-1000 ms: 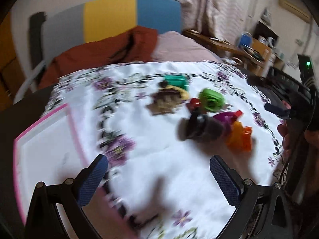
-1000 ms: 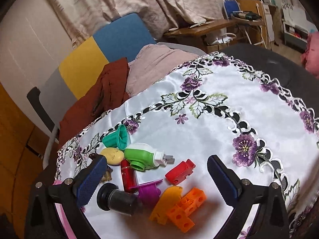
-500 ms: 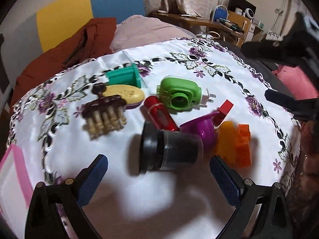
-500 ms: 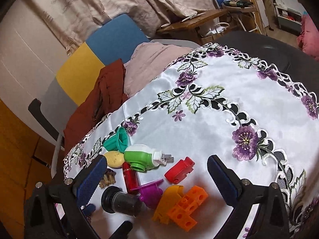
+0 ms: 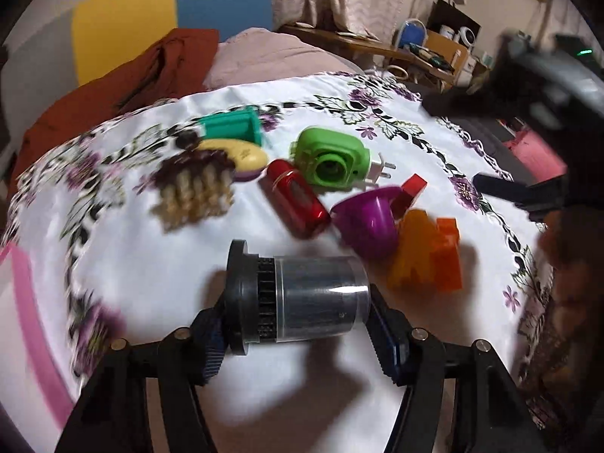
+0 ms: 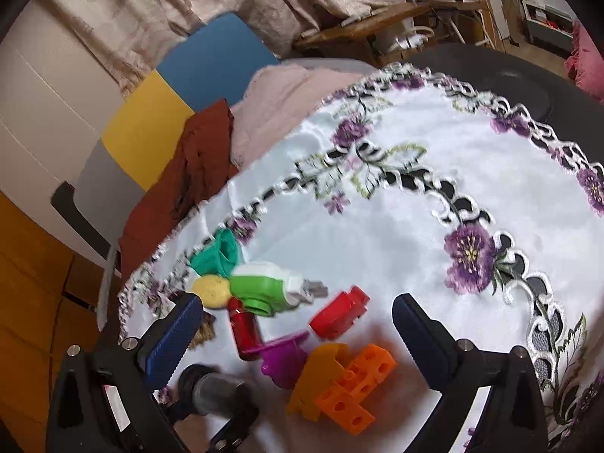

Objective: Organize rigid objects
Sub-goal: 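Move the left gripper to the black-capped clear canister and grasp it, then carry the canister into the pink tray and release it while the right gripper grasps the orange block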

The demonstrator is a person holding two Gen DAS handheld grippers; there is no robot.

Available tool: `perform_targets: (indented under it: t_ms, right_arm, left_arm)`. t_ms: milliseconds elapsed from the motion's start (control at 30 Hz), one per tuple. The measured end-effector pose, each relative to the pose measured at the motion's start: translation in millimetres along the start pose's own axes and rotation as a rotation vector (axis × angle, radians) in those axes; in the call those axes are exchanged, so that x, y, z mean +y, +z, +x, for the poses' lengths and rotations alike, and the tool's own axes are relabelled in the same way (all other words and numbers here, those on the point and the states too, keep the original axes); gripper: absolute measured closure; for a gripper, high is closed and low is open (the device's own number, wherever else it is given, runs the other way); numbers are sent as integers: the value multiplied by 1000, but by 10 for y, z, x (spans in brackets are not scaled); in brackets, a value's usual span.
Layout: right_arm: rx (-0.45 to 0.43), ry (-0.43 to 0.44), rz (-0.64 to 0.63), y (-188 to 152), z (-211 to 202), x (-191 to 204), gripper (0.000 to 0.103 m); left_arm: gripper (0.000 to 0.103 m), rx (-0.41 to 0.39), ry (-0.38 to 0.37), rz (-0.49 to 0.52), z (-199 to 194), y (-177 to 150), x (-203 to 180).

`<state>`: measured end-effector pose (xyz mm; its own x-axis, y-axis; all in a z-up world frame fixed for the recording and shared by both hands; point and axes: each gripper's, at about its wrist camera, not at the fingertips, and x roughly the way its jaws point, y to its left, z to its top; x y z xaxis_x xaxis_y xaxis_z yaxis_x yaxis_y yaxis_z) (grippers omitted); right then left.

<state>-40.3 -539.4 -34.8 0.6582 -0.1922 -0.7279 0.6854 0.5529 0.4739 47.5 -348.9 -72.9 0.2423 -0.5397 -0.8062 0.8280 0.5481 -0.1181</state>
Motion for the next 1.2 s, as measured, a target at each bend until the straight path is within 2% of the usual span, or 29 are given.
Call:
perform_targets:
  t_ms: [100,200,400,633,700,800,933,967,1033,1133,1200]
  right_arm:
    - [94,-29,4,-40,151,-28,2]
    - [142,-33,-20,-78,225,-3,7]
    - [184,-82,-116,-171,310,120,11]
    - [159,-73,-35,-101,140,-39,14]
    - [178,-71,-38,-94,83,-61,14]
    - [204,-123,-85,-122,54,-53,14]
    - [257,-200,-116,-217,52,-135,31]
    - [268,-216,-104,-238,61,-170,37]
    - [284,-211,-88,-267,76,-208,46]
    - [285,-230,-95,-318,112,-200,47]
    - [306,-235,-100,-369,182,-209,56]
  left_arm:
    - [38,-21,-2,-34,-187,-145,66]
    - [38,-42,9,-65,-372,-256,114]
    - [38,-86,22,-126,-705,-381,246]
    - [38,-143,29,-172,-1083,-520,407]
    - [38,-153,33,-188,-1147,-564,467]
    - [38,-157,38,-208,-1218,-615,537]
    - [38,-164,41,-233,-1298,-688,634]
    - [38,-167,42,-237,-1310,-701,646]
    - [38,-172,46,-245,-1349,-737,681]
    - [38,-180,52,-260,-1404,-781,727]
    - [38,-182,56,-274,-1449,-806,780]
